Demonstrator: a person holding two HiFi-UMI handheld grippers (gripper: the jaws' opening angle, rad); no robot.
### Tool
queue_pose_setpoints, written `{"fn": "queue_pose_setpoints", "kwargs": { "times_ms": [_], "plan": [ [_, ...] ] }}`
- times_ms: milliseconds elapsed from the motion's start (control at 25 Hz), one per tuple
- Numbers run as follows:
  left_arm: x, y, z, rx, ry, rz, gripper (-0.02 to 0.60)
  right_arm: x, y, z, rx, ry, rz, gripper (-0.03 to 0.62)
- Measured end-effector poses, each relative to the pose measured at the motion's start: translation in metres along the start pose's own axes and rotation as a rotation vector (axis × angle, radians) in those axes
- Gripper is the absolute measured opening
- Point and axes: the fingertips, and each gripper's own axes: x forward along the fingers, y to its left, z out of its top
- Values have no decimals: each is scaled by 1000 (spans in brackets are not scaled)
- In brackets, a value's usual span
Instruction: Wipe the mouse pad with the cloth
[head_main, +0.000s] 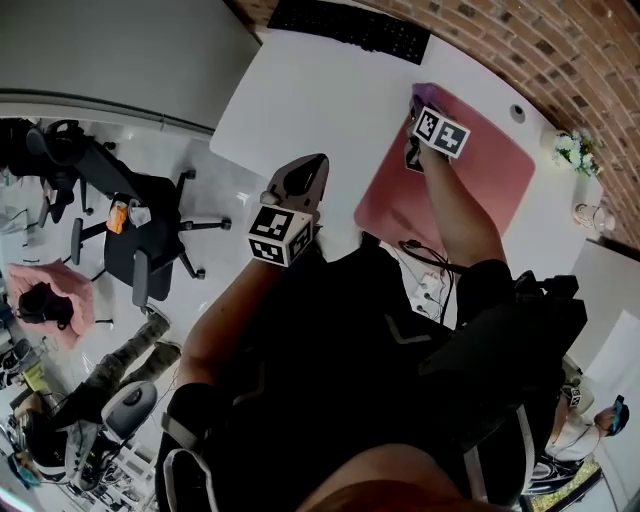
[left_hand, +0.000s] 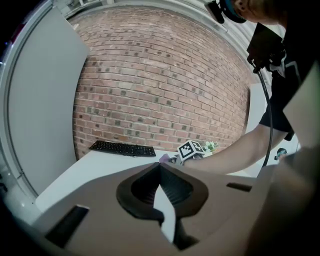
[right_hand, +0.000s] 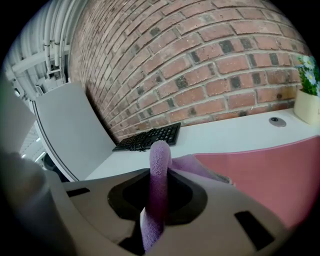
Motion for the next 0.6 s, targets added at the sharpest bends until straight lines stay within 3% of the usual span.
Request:
{"fn": "queue_pose_setpoints", "kwargs": {
  "times_ms": [120,280,480,600],
  "plan": [
    [-6,7,0,-15,-9,0,3,-8,11,10,-60,-38,-15,58],
    [-7,8,-1,-4,-13,-45,3,-35,27,28,-63,-115,5,58],
    [-9,2,14,12,-53,-155,3,-84,54,57,-56,-224,29,58],
    [-16,-4,29,64,-88,-244,4,-122,77,64,-84,-274,37,58]
  ]
}}
